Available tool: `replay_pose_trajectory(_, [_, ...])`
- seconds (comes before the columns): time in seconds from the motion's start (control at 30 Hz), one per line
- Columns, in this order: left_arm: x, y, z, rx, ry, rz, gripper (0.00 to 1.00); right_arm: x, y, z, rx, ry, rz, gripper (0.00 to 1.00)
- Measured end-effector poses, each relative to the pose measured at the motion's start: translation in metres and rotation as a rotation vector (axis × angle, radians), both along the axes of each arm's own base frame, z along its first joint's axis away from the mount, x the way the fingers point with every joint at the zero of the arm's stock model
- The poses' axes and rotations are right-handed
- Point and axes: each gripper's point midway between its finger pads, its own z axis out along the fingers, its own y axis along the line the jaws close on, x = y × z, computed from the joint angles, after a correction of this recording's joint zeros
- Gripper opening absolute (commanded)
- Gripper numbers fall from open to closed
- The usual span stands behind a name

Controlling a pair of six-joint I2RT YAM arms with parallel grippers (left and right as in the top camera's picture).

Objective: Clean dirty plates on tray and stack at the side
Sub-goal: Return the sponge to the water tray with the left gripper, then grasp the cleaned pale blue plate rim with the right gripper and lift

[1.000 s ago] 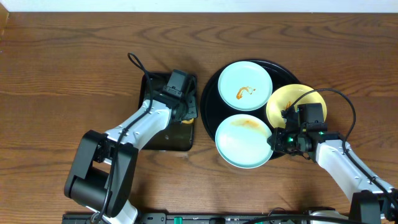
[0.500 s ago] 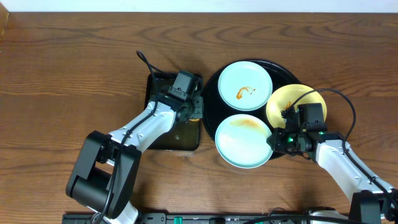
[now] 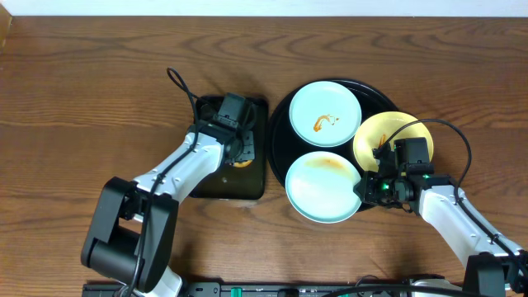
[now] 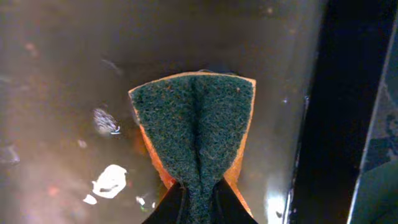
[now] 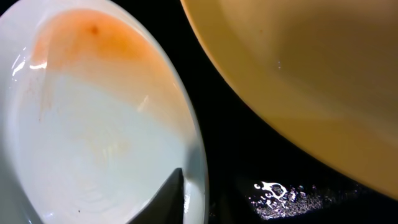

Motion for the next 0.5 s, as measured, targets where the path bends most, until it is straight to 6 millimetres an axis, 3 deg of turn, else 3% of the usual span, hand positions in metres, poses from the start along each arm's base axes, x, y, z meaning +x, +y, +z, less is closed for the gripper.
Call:
replay_pose_trajectory(0.13, [-0.006,0.003,-0.002,0.013,0.025,0.000,0.17,0.000,0.000,0.000,0.000,0.001,-0.001,0.01])
replay_pose_trajectory(0.23, [-0.007,0.004,-0.002,0.020,0.030,0.003,0.40,0.003,0.000,0.001,0.001,-0.014,0.001,0.01])
replay_pose_trajectory(0.27, [-0.008,0.005,-0.002,0.023,0.032,0.003,0.44,0.005,0.000,0.001,0.002,-0.021,0.000,0.01])
replay_pose_trajectory(0.5, [-0.012,0.007,-0.004,0.033,0.050,-0.001,0.56,0.020,0.001,0.006,0.001,-0.101,0.017,0.01])
